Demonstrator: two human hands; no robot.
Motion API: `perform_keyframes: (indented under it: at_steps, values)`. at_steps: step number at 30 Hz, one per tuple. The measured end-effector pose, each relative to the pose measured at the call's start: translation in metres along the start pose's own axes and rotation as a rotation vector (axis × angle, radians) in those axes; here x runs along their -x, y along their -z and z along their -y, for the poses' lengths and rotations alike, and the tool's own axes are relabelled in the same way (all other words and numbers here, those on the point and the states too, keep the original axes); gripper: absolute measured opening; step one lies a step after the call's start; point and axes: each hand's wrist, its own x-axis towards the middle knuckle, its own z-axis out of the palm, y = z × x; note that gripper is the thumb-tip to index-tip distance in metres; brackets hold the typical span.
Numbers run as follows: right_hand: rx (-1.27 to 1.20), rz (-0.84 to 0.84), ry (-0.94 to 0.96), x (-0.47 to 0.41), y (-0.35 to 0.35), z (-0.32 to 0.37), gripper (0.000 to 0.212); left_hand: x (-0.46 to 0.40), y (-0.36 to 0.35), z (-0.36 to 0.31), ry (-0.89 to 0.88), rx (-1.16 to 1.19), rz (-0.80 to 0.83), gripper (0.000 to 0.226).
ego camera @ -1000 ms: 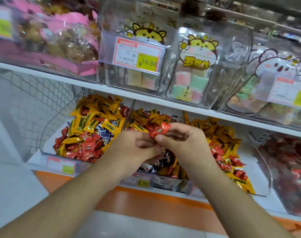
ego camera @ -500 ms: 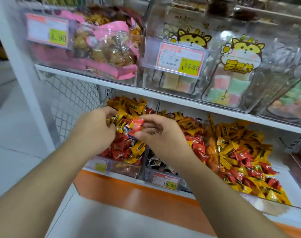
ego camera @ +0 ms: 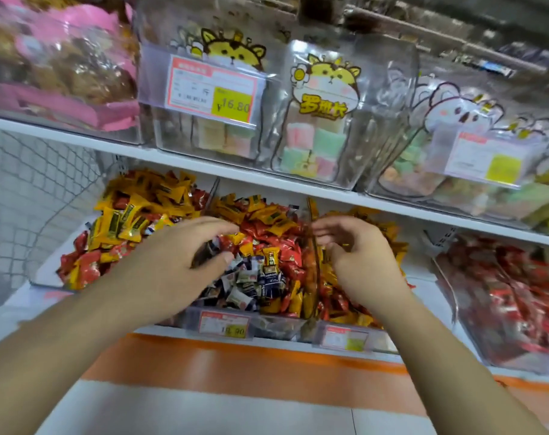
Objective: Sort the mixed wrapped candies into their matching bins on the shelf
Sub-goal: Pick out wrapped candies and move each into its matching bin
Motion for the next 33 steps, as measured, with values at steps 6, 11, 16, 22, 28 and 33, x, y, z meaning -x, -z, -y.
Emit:
perform_keyframes:
  at_steps: [6,11,16,22,28,33]
  values:
    - [0.173,0.241,-0.061,0.008,0.023,-0.059,0.046,-0.009,-0.049,-0.034,-0.113,0.076,0.139,0.054]
    - [0.337,0.387,0.040,0.010,0.019,-0.061,0.050,-0.014,-0.078,-0.058,-0.178,0.104,0.219,0.060]
    - [0.446,0.373,0.090,0.007,0.000,-0.067,0.042,-0.014,-0.090,-0.064,-0.165,0.062,0.236,0.059]
    - [0.391,0.262,0.082,0.006,0.004,-0.066,0.034,-0.013,-0.085,-0.061,-0.148,0.067,0.190,0.055]
    - [-0.047,0.070,-0.080,0.013,0.035,-0.042,0.025,-0.013,-0.074,-0.060,-0.089,0.135,0.065,0.042]
    - [-0.289,0.193,0.009,0.025,0.022,0.006,0.023,-0.015,-0.062,-0.063,0.042,0.439,-0.013,0.034]
